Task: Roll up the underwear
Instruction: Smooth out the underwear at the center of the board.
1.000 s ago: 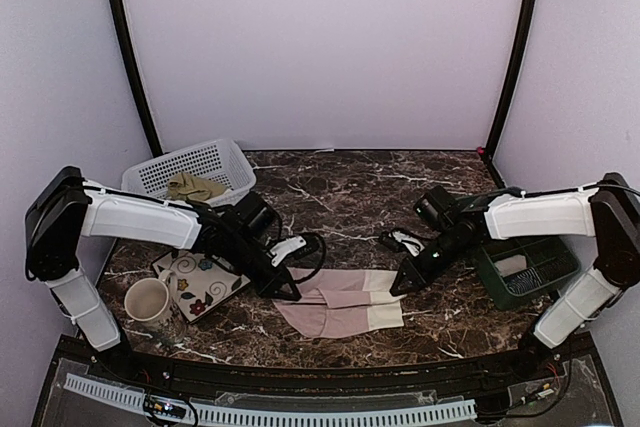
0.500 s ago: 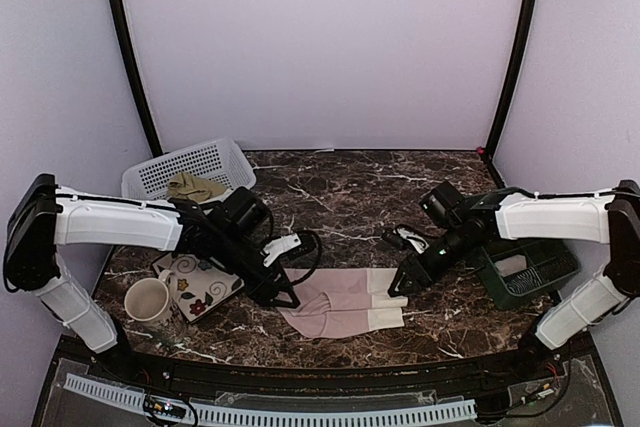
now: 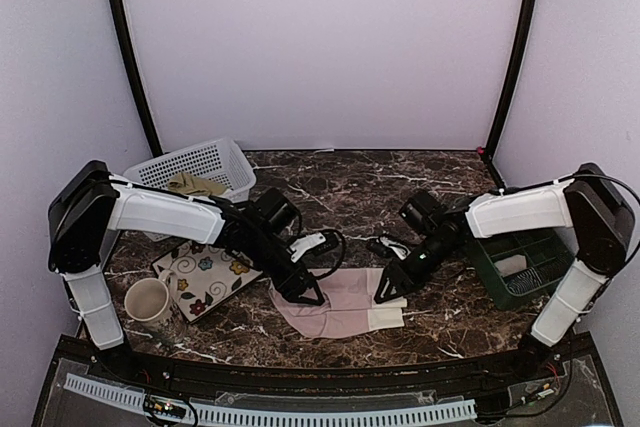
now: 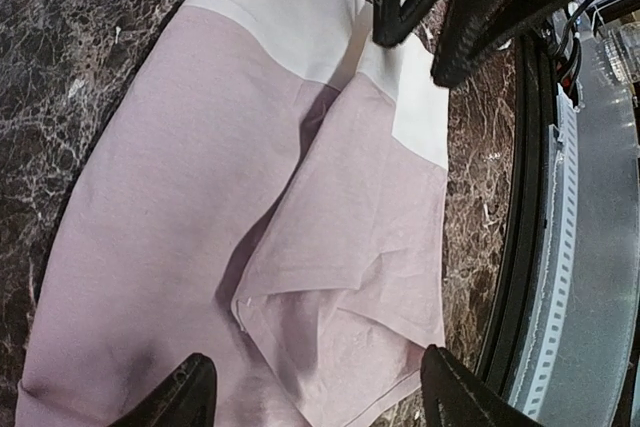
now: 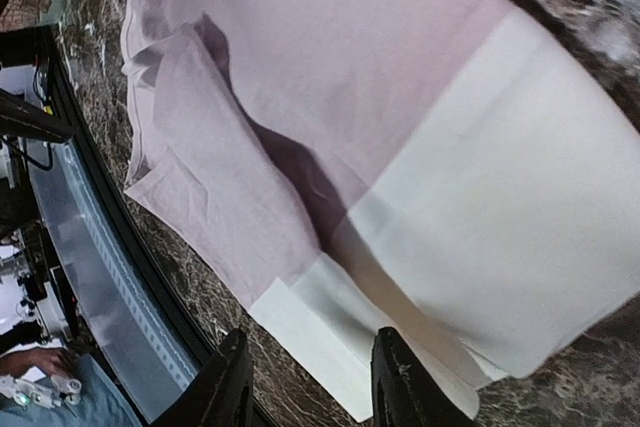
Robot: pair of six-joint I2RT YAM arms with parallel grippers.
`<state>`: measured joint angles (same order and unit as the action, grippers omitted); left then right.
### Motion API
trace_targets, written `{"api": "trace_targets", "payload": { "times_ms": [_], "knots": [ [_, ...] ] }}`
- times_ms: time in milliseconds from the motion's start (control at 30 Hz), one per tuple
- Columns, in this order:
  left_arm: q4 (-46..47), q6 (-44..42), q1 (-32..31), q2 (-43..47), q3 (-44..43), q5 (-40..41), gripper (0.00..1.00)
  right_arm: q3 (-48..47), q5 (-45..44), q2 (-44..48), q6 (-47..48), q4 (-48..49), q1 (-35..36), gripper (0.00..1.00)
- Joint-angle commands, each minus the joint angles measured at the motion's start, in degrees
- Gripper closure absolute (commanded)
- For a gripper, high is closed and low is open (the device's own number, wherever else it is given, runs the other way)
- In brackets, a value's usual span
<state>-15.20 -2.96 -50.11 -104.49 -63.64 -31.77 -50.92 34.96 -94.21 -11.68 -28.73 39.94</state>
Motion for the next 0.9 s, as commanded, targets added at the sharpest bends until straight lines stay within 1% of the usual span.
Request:
{"api": "trace_targets", "payload": {
  "times_ms": [0,100,167,233,300,333,400,500,600,700,800,867],
  "knots": [
    [0.03,0.24,0.01,0.28,-1.4,-2.6,0.26,-1.86,3.86,-1.53,2.59,-1.27,3.75,0.65],
    [-0.07,0.32,0.41,0.36,-1.04,-3.74,0.26,-1.5,5.28,-1.66,3.04,-2.07,4.99,0.76],
    [0.51,0.5,0.85,0.78,-0.43,-5.33,0.25,-1.3,6.56,-0.71,3.23,-2.44,5.33,0.77],
    [1.23,0.58,0.97,1.26,0.08,-4.79,0.24,-1.52,6.87,0.67,3.39,-3.1,5.41,0.75],
    [1.68,0.39,0.98,0.67,-0.29,-4.19,0.23,-1.38,5.89,2.43,1.93,-2.18,5.22,0.69],
    [1.59,0.33,0.98,-0.02,-0.86,-4.31,0.22,-1.01,5.06,4.99,0.49,-1.14,4.79,0.65],
    [1.45,0.47,0.98,-2.12,-2.47,-4.57,0.22,0.09,3.11,8.58,-2.68,0.94,3.1,0.61],
    [1.45,0.78,0.98,-5.52,-4.91,-5.0,0.21,2.44,0.83,12.56,-7.35,2.79,-1.33,0.56],
    [1.03,1.03,0.98,-7.76,-6.89,-5.69,0.2,4.82,-0.54,15.15,-11.01,2.9,-5.59,0.54],
    [0.11,0.06,0.93,-8.03,-7.33,-9.78,0.21,6.67,-1.12,16.62,-12.85,1.74,-8.58,0.52],
    [-2.57,-2.33,0.68,-6.95,-7.07,-14.81,0.24,7.88,-1.36,17.75,-13.75,0.47,-10.27,0.52],
    [-4.46,-4.44,0.2,-5.52,-6.43,-16.33,0.29,8.61,-0.96,17.72,-14.04,-0.46,-11.09,0.52]
  ]
}}
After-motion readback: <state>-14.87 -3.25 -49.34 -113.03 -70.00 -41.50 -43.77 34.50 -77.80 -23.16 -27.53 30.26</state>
